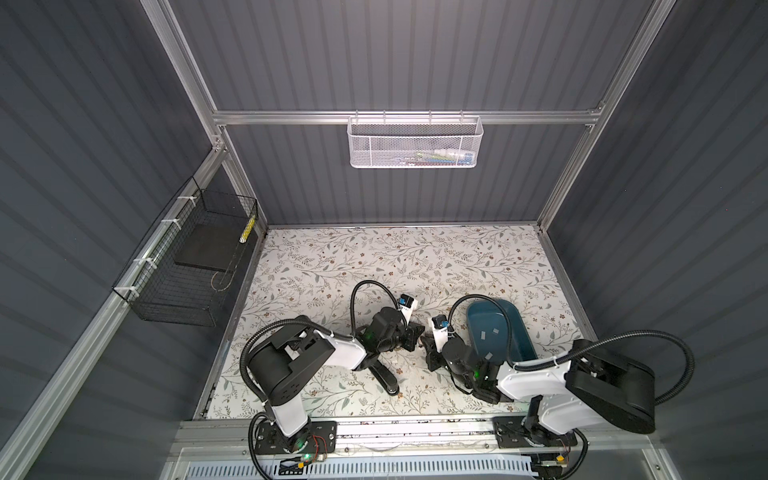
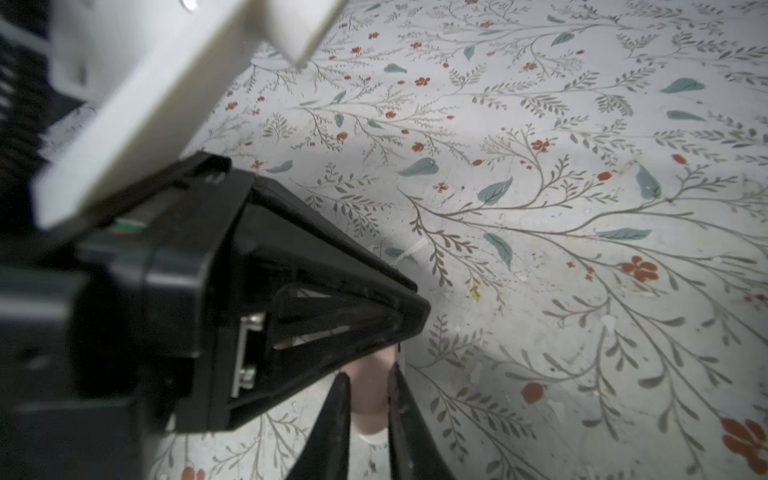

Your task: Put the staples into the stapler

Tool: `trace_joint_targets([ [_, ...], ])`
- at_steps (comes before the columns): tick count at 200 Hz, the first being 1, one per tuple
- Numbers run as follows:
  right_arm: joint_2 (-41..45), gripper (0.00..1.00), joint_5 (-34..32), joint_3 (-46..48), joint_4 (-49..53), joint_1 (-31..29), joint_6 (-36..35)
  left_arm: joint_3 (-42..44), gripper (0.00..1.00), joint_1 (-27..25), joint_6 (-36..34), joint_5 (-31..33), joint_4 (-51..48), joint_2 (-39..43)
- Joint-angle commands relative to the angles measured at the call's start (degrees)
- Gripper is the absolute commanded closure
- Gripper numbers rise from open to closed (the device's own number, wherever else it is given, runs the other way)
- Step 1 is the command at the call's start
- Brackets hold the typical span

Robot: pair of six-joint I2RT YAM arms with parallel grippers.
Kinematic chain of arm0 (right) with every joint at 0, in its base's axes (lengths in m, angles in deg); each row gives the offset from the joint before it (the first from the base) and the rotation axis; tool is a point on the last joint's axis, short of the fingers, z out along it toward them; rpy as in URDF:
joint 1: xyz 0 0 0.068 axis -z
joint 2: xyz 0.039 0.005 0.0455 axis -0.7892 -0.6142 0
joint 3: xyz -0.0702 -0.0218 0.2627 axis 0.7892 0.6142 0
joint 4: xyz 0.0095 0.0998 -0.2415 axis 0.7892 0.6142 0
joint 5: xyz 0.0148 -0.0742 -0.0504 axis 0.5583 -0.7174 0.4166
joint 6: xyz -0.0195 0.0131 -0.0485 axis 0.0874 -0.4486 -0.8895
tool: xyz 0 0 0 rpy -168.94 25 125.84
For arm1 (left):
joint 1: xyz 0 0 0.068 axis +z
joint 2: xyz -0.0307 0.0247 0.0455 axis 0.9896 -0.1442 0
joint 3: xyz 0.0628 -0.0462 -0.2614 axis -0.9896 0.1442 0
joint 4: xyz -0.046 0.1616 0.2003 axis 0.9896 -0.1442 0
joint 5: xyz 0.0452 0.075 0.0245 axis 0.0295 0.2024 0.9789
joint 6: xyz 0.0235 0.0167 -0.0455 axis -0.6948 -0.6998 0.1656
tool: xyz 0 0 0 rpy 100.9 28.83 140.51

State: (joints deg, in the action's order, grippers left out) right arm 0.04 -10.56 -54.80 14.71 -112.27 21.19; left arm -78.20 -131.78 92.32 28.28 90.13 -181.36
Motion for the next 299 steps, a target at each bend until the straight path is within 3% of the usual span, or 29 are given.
trace_joint_targets([
  [1,-3.7,0.83,0.2,-0.4,0.3,0.2,1.8,1.6,0.85,-0.9,-0.7,0.0,-4.5,1.0],
  [69,-14.7,0.87,0.1,3.3,-8.5,-0.8,6.2,1.6,0.84,-1.0,-1.0,-0.5,-3.9,1.1],
  [89,-14.1,0.86,-0.4,3.7,-9.6,-0.9,6.4,0.9,0.84,-0.9,-1.3,-0.2,-4.8,1.7],
  [105,-9.3,0.85,-1.4,2.2,-4.6,-0.8,6.0,-0.4,0.81,-0.9,-1.9,0.9,-7.5,3.7],
  [113,-5.6,0.76,-2.8,0.7,0.6,-0.8,6.2,-1.2,0.78,-0.9,-2.3,1.7,-9.4,5.4],
  [125,0.9,0.53,-5.3,-2.6,10.2,-0.5,7.1,-2.9,0.71,-0.9,-3.1,3.4,-13.2,8.6],
  [155,17.4,0.32,-10.5,-10.5,30.9,0.9,8.1,-9.2,0.51,-0.6,-6.1,10.2,-25.9,17.4],
  [162,20.7,0.29,-11.5,-11.9,34.3,1.0,8.0,-10.6,0.50,-0.3,-6.7,11.1,-28.6,19.0],
  [182,29.5,0.28,-13.6,-15.8,44.2,1.8,9.3,-14.0,0.50,0.6,-7.6,11.1,-33.9,22.7],
  [198,33.3,0.38,-11.2,-17.2,48.7,2.8,9.1,-13.9,0.51,0.6,-7.3,10.8,-34.6,24.1],
  [216,33.6,0.44,-6.0,-15.3,47.0,2.8,7.4,-11.5,0.55,0.7,-5.5,12.4,-33.5,24.7],
  [243,24.9,0.51,-1.3,-15.2,43.8,2.8,7.5,-6.8,0.57,2.0,-2.6,16.9,-33.1,27.6],
  [262,16.9,0.56,1.1,-16.6,40.0,2.7,6.7,-4.9,0.58,4.6,-1.7,13.1,-33.3,28.5],
  [299,4.4,0.63,2.4,-19.9,35.4,2.6,6.2,-1.7,0.64,4.6,-2.5,8.1,-30.7,27.1],
])
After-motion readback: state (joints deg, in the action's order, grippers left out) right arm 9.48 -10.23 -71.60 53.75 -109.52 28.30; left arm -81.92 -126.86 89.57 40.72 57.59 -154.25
